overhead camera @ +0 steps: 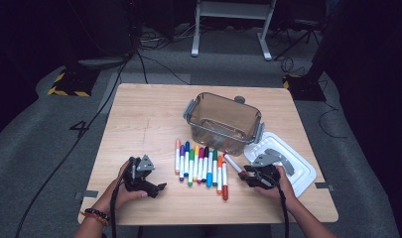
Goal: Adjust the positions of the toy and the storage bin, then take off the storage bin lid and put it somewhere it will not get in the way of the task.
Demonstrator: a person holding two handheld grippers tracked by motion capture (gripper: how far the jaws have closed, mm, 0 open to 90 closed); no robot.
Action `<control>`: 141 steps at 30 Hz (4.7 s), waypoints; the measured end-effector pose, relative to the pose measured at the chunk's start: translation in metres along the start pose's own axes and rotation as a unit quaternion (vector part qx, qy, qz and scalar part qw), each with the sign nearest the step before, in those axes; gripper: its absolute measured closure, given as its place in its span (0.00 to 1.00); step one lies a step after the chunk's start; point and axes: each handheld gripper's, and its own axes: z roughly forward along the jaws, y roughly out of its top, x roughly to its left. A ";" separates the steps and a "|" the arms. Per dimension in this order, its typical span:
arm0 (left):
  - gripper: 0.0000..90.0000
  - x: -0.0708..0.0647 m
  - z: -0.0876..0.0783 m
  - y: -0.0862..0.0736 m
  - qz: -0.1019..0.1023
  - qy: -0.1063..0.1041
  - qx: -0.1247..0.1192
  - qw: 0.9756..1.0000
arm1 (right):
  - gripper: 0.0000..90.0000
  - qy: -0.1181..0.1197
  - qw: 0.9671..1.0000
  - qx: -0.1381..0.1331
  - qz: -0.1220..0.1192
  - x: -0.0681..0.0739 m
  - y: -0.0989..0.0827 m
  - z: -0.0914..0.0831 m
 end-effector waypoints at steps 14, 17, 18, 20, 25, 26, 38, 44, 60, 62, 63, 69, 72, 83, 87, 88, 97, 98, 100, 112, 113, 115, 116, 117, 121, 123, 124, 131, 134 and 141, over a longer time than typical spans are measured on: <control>0.00 0.000 0.000 0.000 0.000 0.000 0.000 1.000 | 0.82 -0.002 1.000 0.005 -0.002 -0.011 -0.003 -0.004; 0.00 0.000 0.000 0.000 0.000 0.000 0.000 1.000 | 0.82 0.002 1.000 0.007 -0.005 -0.013 -0.004 -0.007; 0.00 0.000 0.000 0.000 0.000 0.000 0.000 1.000 | 0.82 0.002 1.000 0.008 -0.006 -0.013 -0.005 -0.009; 0.00 0.000 0.000 0.000 0.000 0.000 0.000 1.000 | 0.82 0.004 1.000 0.004 -0.008 -0.015 -0.006 -0.012; 0.00 0.000 0.000 0.000 0.000 0.000 0.000 1.000 | 0.82 0.008 1.000 -0.002 -0.018 -0.015 -0.007 -0.021; 0.00 0.000 0.000 0.000 0.000 0.000 0.000 1.000 | 0.82 0.010 1.000 -0.001 -0.020 -0.014 -0.007 -0.023; 0.00 0.000 0.000 0.000 0.000 0.000 0.000 1.000 | 0.82 0.014 0.999 -0.002 -0.034 -0.017 -0.012 -0.040; 0.00 0.000 0.000 0.000 0.000 0.000 0.000 1.000 | 0.82 0.009 0.999 -0.002 -0.036 -0.021 -0.014 -0.054; 0.00 0.000 0.000 0.000 0.000 -0.001 0.000 1.000 | 0.82 -0.022 0.999 -0.033 0.005 -0.046 -0.024 -0.089; 0.00 0.000 0.000 0.000 0.000 -0.002 0.000 1.000 | 0.82 -0.027 0.999 -0.036 0.008 -0.051 -0.024 -0.091; 0.00 0.000 0.000 0.000 0.000 -0.002 0.000 1.000 | 0.82 -0.030 0.999 -0.038 0.010 -0.053 -0.024 -0.092; 0.00 0.001 0.000 0.000 0.001 -0.003 0.000 1.000 | 0.82 -0.047 0.998 -0.048 0.020 -0.066 -0.022 -0.100; 0.00 0.001 0.000 0.000 0.002 -0.003 0.000 1.000 | 0.82 -0.055 0.997 -0.053 0.023 -0.070 -0.021 -0.102; 0.00 0.001 0.000 0.000 0.002 -0.003 0.000 1.000 | 0.82 -0.083 0.993 -0.075 0.035 -0.085 -0.009 -0.114; 0.00 0.001 0.000 0.000 0.002 -0.003 0.000 1.000 | 0.82 -0.092 0.992 -0.085 0.033 -0.088 0.001 -0.121; 0.00 0.001 0.000 0.000 0.002 -0.003 0.000 1.000 | 0.82 -0.095 0.991 -0.089 0.033 -0.090 0.005 -0.123; 0.00 0.001 0.000 0.000 0.002 -0.004 0.000 1.000 | 0.82 -0.113 0.989 -0.096 0.025 -0.102 0.025 -0.132; 0.00 0.001 0.000 0.000 0.002 -0.004 0.000 1.000 | 0.82 -0.115 0.988 -0.097 0.023 -0.103 0.027 -0.133; 0.00 0.001 0.000 0.000 0.002 -0.004 0.000 1.000 | 0.82 -0.118 0.988 -0.098 0.019 -0.105 0.033 -0.135; 0.00 0.001 0.000 0.000 0.002 -0.003 0.000 1.000 | 0.82 -0.101 0.987 -0.122 -0.015 -0.100 0.072 -0.139; 0.00 0.001 0.000 0.000 0.002 -0.004 0.000 1.000 | 0.82 -0.100 0.987 -0.122 -0.019 -0.098 0.076 -0.137; 0.00 0.001 0.000 0.000 0.002 -0.004 0.000 1.000 | 0.82 -0.090 0.988 -0.124 -0.024 -0.096 0.084 -0.133; 0.00 0.001 0.000 0.000 0.003 -0.004 0.000 1.000 | 0.82 -0.087 0.988 -0.124 -0.028 -0.095 0.088 -0.131; 0.00 0.001 0.000 0.000 0.003 -0.004 0.000 1.000 | 0.82 -0.084 0.988 -0.124 -0.032 -0.093 0.093 -0.129; 0.00 0.001 0.000 0.000 0.002 -0.003 0.001 1.000 | 0.82 -0.065 0.989 -0.127 -0.047 -0.087 0.113 -0.120; 0.00 0.001 0.000 0.000 0.001 -0.003 0.000 1.000 | 0.82 -0.055 0.989 -0.127 -0.055 -0.084 0.121 -0.114; 0.00 0.001 0.000 0.000 0.001 -0.003 0.000 1.000 | 0.82 -0.049 0.989 -0.126 -0.058 -0.082 0.126 -0.110; 0.00 0.001 0.000 0.001 0.001 -0.003 0.001 1.000 | 0.82 -0.021 0.991 -0.107 -0.076 -0.073 0.152 -0.081; 0.00 0.001 0.000 0.001 0.001 -0.003 0.001 1.000 | 0.82 -0.007 0.992 -0.098 -0.082 -0.070 0.161 -0.068; 0.00 0.001 0.001 0.001 0.001 -0.003 0.001 1.000 | 0.82 0.022 0.994 -0.069 -0.087 -0.064 0.172 -0.037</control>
